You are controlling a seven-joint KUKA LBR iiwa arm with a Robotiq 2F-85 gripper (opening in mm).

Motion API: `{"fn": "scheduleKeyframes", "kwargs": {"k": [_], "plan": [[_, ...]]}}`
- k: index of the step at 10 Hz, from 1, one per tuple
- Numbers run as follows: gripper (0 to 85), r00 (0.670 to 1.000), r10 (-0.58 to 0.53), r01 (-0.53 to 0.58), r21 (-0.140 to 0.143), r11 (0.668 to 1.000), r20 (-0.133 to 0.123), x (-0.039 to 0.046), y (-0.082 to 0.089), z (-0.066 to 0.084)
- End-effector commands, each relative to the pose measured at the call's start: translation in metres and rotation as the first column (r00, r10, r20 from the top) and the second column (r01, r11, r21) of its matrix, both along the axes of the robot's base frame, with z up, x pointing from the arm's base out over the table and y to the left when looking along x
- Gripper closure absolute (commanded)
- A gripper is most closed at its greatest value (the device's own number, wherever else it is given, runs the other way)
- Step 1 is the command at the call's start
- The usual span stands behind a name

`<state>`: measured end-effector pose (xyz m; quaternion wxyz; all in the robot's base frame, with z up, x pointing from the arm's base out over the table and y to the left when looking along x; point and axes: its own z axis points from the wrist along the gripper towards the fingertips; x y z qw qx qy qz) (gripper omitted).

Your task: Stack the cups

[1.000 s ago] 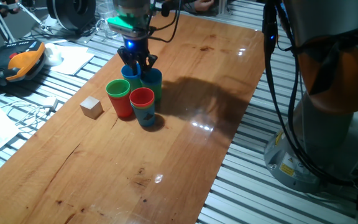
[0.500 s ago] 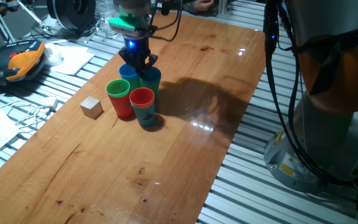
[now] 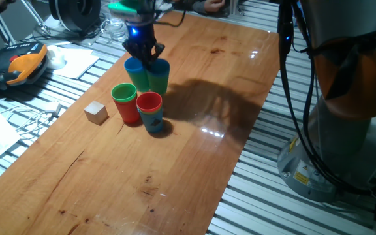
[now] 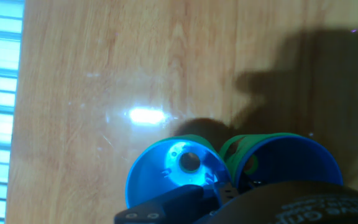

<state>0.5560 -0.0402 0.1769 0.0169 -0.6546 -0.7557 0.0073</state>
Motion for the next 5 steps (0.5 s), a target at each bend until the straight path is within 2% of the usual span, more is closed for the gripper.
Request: {"fn": "scheduleKeyframes", "kwargs": {"k": [1,2,3,5], "plan": [[85.0,1.0,0.001,0.0,0.012,1.0,-0.009,-0.0031,-0.003,0.048],[85.0,1.0,0.016,-0.016,0.02,1.0,-0.01,-0.0075,-0.006,0.056],[85.0,1.0,0.02,-0.02,0.037,0.999,-0.001,-0.0114,-0.008,0.06],[85.0,1.0,0.031,-0.031,0.045,0.998,0.0,-0.0143,-0.006,0.061]]}}
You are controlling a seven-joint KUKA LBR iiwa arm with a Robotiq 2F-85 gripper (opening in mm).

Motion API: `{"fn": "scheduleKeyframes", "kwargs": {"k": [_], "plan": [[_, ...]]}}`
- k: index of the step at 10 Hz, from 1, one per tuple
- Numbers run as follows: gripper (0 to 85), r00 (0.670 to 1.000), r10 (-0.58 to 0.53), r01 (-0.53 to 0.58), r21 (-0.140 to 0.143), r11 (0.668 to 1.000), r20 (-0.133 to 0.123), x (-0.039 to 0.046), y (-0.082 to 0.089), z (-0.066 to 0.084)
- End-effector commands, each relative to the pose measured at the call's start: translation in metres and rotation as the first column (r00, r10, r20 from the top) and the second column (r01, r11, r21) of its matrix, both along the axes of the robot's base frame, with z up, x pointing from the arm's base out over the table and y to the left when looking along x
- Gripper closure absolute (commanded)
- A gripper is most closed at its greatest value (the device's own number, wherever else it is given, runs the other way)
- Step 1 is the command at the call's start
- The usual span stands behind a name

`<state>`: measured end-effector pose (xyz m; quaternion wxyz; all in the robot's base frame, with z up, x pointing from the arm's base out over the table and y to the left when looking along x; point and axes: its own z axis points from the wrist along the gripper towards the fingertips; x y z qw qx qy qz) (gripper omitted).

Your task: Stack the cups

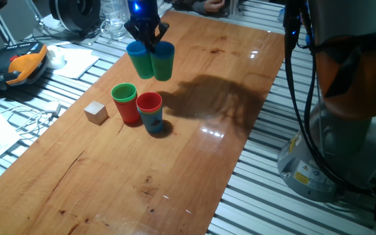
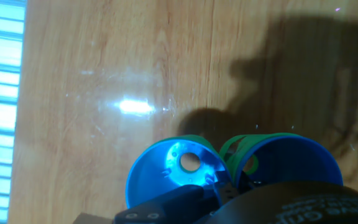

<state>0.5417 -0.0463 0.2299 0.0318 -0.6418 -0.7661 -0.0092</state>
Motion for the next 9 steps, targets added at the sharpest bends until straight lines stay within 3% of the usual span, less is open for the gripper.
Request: {"fn": "scheduleKeyframes", "kwargs": {"k": [1,3,6,9], "plan": [[85.0,1.0,0.007,-0.007,0.0,1.0,-0.001,0.0001,-0.0007,0.0074],[85.0,1.0,0.027,-0.027,0.007,1.0,0.013,0.0001,-0.0007,0.0074],[85.0,0.995,0.059,-0.057,-0.028,0.998,0.077,0.0001,-0.0007,0.0074],[85.0,0.998,0.009,-0.009,-0.001,1.0,0.067,0.0001,-0.0007,0.0074]]}}
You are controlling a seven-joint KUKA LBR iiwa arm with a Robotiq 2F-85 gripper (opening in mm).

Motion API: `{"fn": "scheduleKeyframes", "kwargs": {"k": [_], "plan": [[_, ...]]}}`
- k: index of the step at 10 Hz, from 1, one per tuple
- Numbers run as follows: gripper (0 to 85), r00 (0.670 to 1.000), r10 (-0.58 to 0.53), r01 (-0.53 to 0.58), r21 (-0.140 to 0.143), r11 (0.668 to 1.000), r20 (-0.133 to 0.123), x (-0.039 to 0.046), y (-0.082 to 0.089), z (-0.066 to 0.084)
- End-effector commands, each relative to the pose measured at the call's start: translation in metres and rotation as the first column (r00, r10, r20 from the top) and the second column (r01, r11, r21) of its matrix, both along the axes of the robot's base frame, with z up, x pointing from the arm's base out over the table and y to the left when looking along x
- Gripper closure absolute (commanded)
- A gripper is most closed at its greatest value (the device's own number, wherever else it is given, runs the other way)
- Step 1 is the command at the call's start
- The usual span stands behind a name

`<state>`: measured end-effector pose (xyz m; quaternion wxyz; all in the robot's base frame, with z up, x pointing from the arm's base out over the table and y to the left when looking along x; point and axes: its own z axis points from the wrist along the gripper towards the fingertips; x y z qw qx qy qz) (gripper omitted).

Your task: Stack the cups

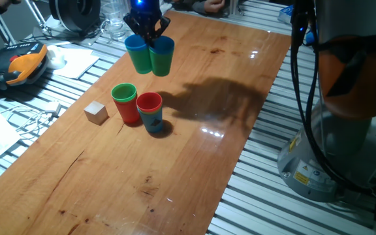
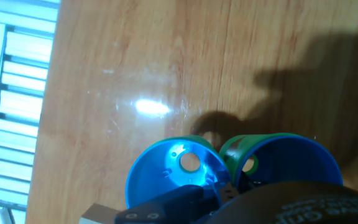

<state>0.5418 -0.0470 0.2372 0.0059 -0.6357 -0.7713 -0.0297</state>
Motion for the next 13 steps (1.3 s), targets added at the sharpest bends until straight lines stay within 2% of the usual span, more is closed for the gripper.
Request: {"fn": "scheduleKeyframes", "kwargs": {"k": [1,2,3,5,8,9,11,13], "plan": [[85.0,0.999,-0.039,0.039,0.003,0.999,-0.003,0.0,0.0,0.0],[85.0,0.993,-0.116,0.116,0.007,0.993,-0.012,0.0001,0.012,0.005],[85.0,0.982,-0.186,0.186,0.016,0.982,-0.009,0.001,0.025,0.009],[85.0,0.974,-0.229,0.229,0.013,0.973,-0.003,0.0005,0.042,0.012],[85.0,0.967,-0.254,0.253,0.035,0.967,0.017,0.0052,0.054,0.007],[85.0,0.966,-0.259,0.257,0.058,0.965,0.026,0.0051,0.057,0.003],[85.0,0.968,-0.249,0.247,0.065,0.967,0.033,-0.0013,0.065,-0.003],[85.0,0.97,-0.241,0.239,0.056,0.969,0.031,-0.0019,0.065,-0.001]]}}
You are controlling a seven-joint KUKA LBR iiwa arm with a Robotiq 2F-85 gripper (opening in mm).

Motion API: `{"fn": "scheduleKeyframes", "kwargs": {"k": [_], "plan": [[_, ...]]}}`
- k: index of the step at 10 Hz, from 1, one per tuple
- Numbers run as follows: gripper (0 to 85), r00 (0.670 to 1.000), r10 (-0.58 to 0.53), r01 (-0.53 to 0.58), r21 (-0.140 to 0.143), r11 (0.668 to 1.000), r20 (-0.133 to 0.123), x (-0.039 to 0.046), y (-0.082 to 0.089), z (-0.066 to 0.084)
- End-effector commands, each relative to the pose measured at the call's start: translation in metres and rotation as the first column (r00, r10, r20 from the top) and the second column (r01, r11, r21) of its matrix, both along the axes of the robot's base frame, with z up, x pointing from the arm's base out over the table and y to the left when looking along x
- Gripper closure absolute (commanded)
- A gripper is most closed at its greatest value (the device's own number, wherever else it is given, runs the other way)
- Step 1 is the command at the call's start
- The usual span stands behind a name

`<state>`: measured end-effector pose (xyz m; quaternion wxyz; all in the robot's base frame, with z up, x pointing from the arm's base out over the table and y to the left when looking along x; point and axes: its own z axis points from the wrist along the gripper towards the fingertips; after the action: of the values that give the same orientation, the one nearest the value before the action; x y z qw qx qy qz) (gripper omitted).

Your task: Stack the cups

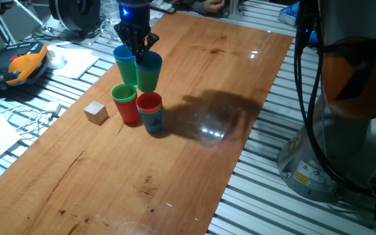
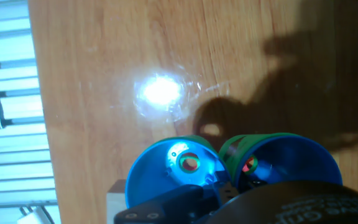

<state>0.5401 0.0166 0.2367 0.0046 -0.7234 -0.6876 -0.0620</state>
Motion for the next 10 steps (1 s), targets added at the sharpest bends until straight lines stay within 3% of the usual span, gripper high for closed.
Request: {"fn": "scheduleKeyframes", "kwargs": {"k": [1,3,4,5,6,7,9,10], "plan": [[85.0,1.0,0.007,-0.007,0.006,1.0,-0.006,0.0006,-0.0015,0.0014],[85.0,0.996,0.078,-0.078,0.0,0.997,-0.044,0.0006,-0.0015,0.0014],[85.0,0.987,0.142,-0.144,-0.027,0.989,-0.069,0.0006,-0.0015,0.0014],[85.0,0.975,0.208,-0.211,-0.044,0.976,-0.081,0.0006,-0.0015,0.0014],[85.0,0.967,0.242,-0.246,-0.043,0.968,-0.077,0.0006,-0.0015,0.0014],[85.0,0.962,0.264,-0.267,-0.032,0.963,-0.076,0.0006,-0.0015,0.0014],[85.0,0.963,0.259,-0.258,0.02,0.966,-0.081,0.0006,-0.0015,0.0014],[85.0,0.97,0.229,-0.228,0.023,0.973,-0.077,0.0006,-0.0015,0.0014]]}}
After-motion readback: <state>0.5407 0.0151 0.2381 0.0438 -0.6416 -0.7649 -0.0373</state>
